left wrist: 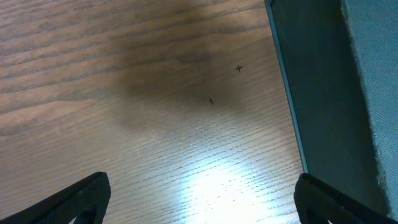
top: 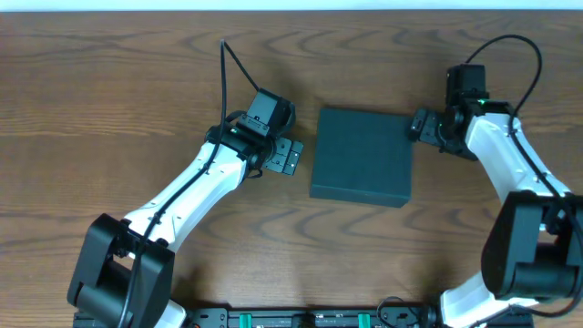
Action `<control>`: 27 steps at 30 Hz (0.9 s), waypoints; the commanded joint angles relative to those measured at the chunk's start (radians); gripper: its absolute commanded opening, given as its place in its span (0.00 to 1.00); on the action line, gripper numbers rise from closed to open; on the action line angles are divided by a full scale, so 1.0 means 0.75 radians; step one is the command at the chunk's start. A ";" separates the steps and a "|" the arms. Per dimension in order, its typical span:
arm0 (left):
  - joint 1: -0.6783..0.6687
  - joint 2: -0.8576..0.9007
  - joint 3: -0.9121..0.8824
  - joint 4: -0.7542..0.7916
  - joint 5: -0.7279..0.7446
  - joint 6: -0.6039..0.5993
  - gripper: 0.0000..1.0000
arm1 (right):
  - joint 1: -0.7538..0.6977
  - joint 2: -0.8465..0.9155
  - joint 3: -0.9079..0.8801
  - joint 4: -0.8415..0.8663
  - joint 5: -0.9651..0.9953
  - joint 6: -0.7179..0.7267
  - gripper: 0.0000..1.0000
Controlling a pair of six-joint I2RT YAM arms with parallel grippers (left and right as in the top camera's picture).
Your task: Pack container
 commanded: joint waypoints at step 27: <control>0.220 0.003 -0.016 -0.089 -0.112 -0.019 0.95 | 0.236 0.057 -0.002 -0.056 -0.137 0.061 0.99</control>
